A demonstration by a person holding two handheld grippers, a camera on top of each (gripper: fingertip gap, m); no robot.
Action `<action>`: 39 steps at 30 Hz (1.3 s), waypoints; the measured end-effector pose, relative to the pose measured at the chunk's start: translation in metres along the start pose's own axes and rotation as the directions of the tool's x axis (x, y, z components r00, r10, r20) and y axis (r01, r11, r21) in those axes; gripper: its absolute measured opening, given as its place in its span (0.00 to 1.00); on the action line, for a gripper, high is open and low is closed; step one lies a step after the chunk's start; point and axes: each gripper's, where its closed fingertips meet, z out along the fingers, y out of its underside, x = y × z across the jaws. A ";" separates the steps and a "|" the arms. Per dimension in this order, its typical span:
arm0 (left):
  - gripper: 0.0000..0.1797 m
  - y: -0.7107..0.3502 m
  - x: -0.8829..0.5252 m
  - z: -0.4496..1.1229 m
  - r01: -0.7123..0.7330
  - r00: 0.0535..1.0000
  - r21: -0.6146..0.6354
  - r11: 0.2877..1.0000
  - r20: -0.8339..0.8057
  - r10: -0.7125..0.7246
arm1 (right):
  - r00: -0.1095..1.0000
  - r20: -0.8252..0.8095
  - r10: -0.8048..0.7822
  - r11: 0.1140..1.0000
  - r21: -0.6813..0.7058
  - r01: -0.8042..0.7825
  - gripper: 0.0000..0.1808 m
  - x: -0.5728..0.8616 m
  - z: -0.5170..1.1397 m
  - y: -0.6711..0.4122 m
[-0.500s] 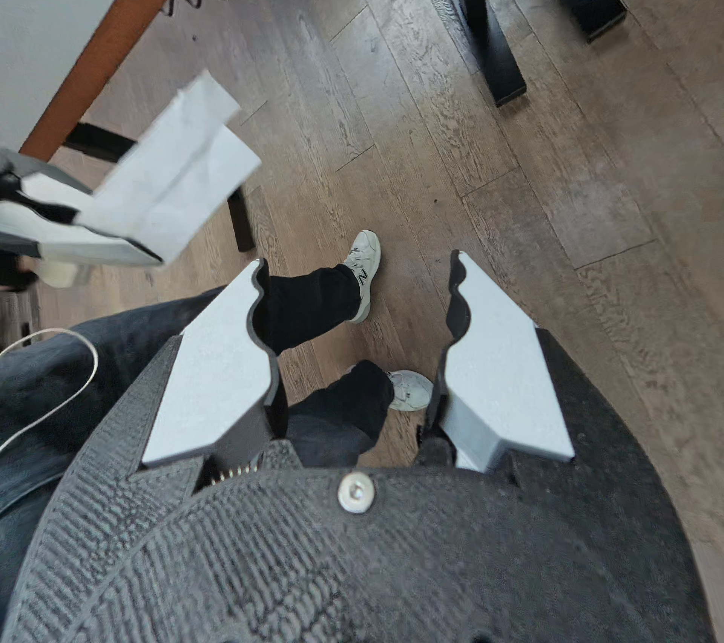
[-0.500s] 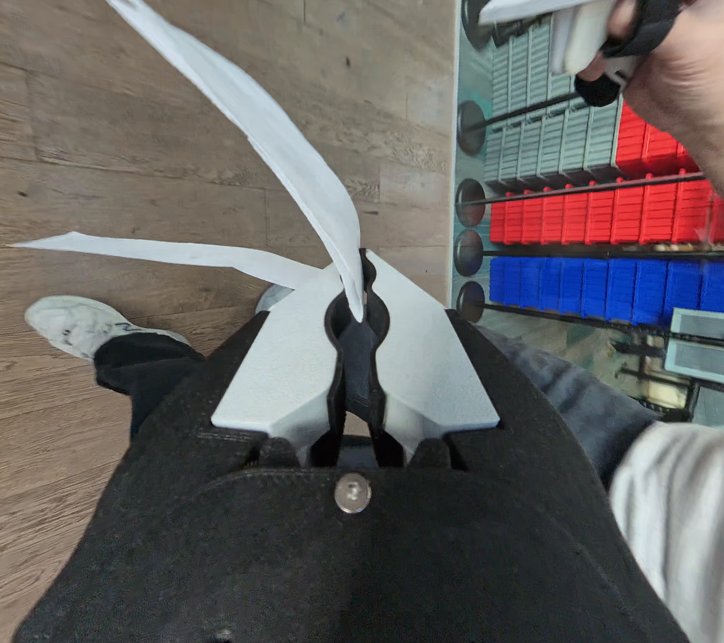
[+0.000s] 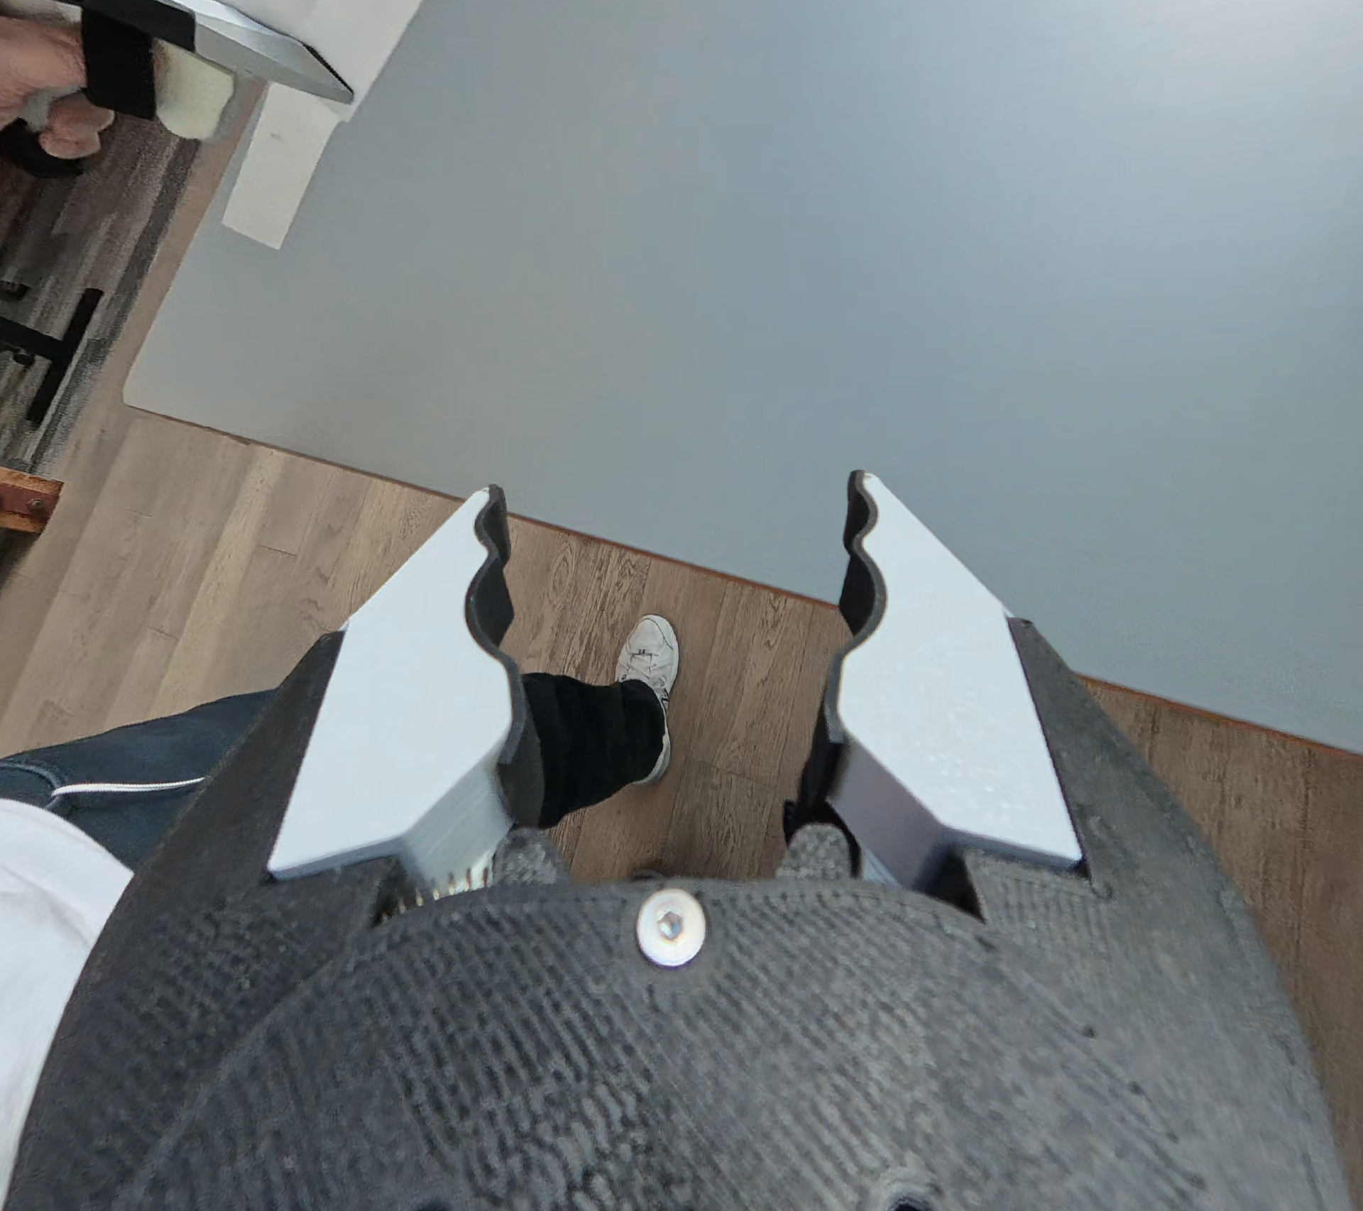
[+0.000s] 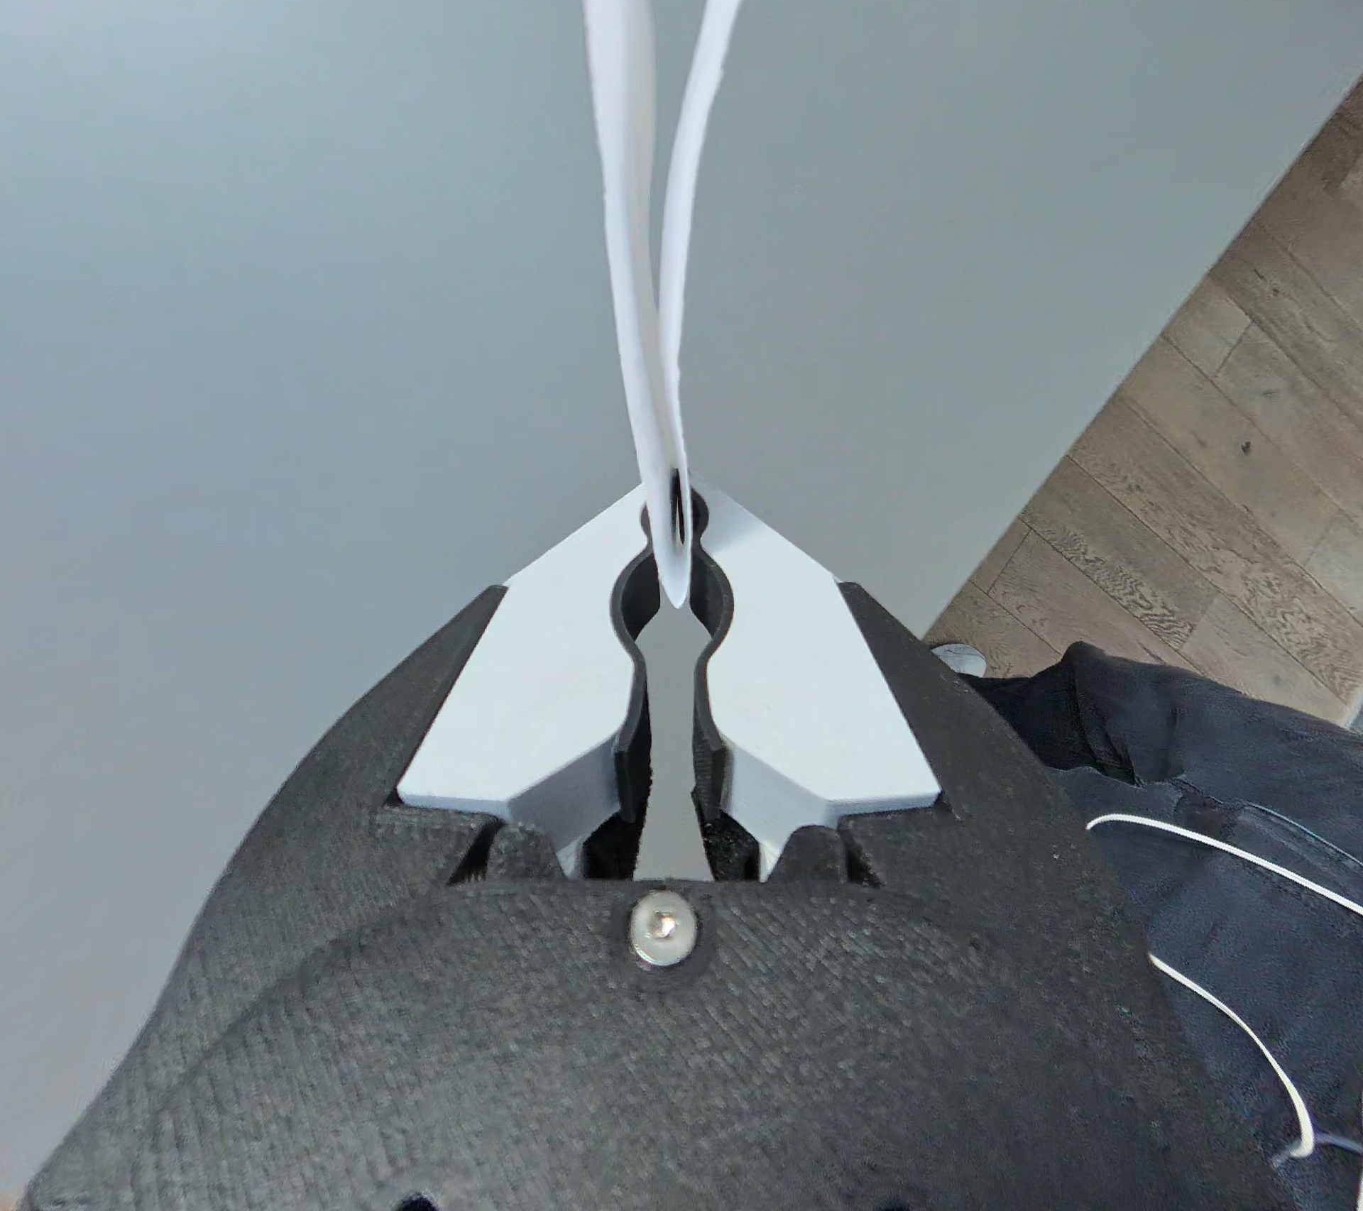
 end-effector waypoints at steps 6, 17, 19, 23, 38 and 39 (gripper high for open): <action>0.52 -0.009 -0.066 0.136 -0.048 0.992 -0.116 0.992 0.112 0.061 | 0.994 0.109 0.029 0.973 -0.229 -0.004 0.00 -0.098 0.032 0.076; 0.60 -0.069 -0.045 0.201 0.242 0.946 -0.114 0.963 -0.194 -0.261 | 0.990 0.128 -0.065 0.991 0.123 0.049 0.33 -0.076 -0.034 0.050; 0.64 -0.102 -0.024 0.210 0.260 0.914 -0.069 0.963 -0.306 -0.268 | 0.986 0.163 -0.017 0.983 0.184 -0.013 0.43 -0.051 -0.027 0.014; 0.76 -0.108 0.028 0.253 0.160 0.896 -0.158 0.974 -0.392 -0.211 | 0.985 0.160 -0.066 0.995 0.081 0.053 0.62 -0.034 0.062 -0.012; 0.84 -0.093 0.092 0.304 0.001 0.902 -0.092 0.996 -0.429 -0.040 | 0.881 0.363 -0.302 0.953 0.148 0.266 0.81 -0.086 0.156 -0.026; 0.84 -0.094 0.091 0.307 0.004 0.898 -0.071 0.997 -0.438 -0.035 | 0.876 0.368 -0.312 0.949 0.165 0.269 0.82 -0.087 0.157 -0.027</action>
